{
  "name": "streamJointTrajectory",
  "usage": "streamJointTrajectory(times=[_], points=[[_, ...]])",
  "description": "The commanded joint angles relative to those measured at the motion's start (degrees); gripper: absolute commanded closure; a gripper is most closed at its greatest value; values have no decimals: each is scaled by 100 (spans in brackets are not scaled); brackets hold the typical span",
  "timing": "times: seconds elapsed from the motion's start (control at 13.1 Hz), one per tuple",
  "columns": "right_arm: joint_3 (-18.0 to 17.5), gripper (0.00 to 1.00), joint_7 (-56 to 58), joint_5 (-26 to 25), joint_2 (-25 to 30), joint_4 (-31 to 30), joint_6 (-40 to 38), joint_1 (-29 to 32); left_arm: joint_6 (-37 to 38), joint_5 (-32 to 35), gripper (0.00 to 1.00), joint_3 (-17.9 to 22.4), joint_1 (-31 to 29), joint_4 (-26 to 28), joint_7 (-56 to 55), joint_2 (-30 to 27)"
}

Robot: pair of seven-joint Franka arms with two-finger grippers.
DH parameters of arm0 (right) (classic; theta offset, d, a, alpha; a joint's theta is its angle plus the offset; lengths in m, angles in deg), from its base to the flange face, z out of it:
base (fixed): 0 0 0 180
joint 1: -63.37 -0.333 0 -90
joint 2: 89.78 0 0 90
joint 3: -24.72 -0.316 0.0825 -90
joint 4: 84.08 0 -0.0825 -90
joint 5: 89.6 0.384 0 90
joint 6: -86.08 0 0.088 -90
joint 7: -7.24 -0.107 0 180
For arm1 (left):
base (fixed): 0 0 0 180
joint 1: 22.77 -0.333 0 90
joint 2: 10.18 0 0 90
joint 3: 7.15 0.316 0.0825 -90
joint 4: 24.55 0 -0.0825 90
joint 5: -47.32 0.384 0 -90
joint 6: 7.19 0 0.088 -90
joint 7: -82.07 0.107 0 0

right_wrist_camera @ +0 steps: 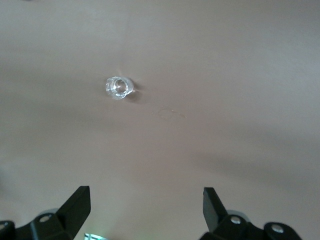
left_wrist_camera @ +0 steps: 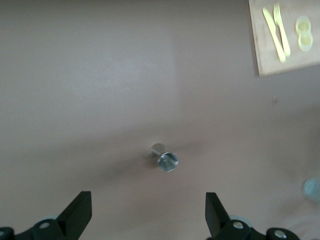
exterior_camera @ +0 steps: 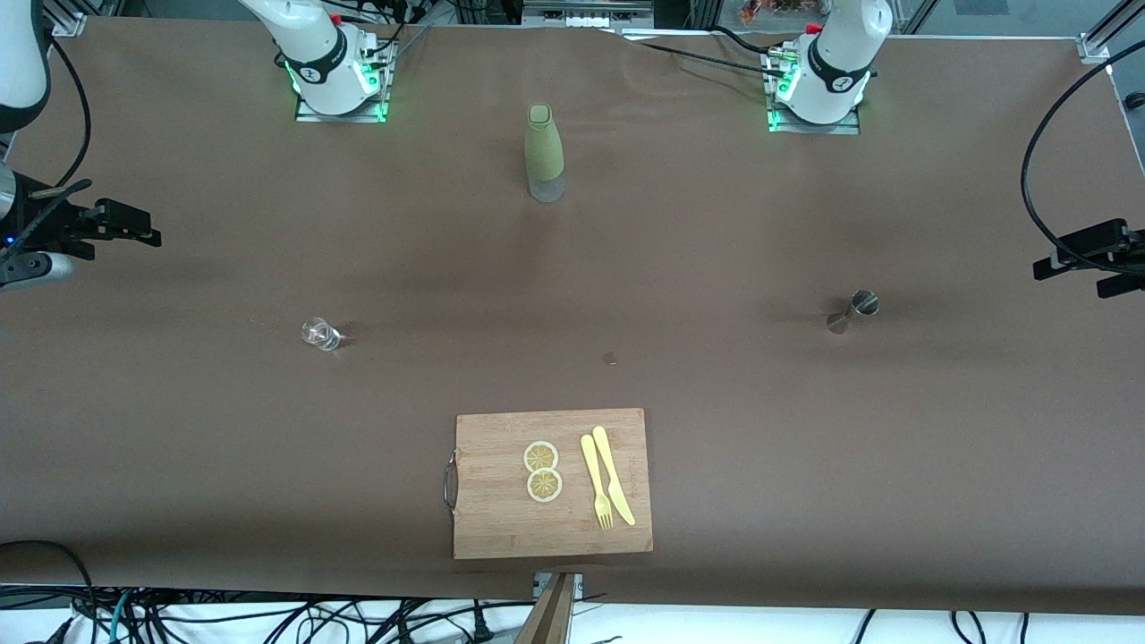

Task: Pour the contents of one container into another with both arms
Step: 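Lower the right gripper to the beaker while the left gripper lowers to the jigger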

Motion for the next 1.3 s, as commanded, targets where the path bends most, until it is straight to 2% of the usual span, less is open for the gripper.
streamJointTrajectory(times=[0.0, 0.23, 0.38, 0.53, 0.76, 0.99, 1.22], points=[[-2, 0, 1146, 368, -192, 58, -188, 189, -3, -373, 0, 178, -202, 249, 1639, 115], [-2, 0, 2902, 1080, -438, 49, -224, 628, 189, -1496, 0, 556, -562, 381, 3580, 614], [-2, 0, 4168, 1492, -684, 49, -216, 918, 583, -2200, 0, 837, -704, 399, 5084, 1054], [-2, 0, 5399, 2081, -1008, 58, -224, 1217, 944, -2911, 0, 1066, -896, 452, 6140, 1537], [-2, 0, 6981, 2977, -1570, 58, -224, 1472, 1498, -3695, 0, 1110, -1292, 469, 7566, 2363], [-2, 0, 8450, 3882, -2150, 58, -277, 1604, 1709, -4302, 0, 1110, -1460, 478, 9112, 3154], [-2, 0, 9489, 4929, -2810, 58, -391, 1719, 1842, -4908, 0, 1110, -1513, 487, 10010, 3727]])
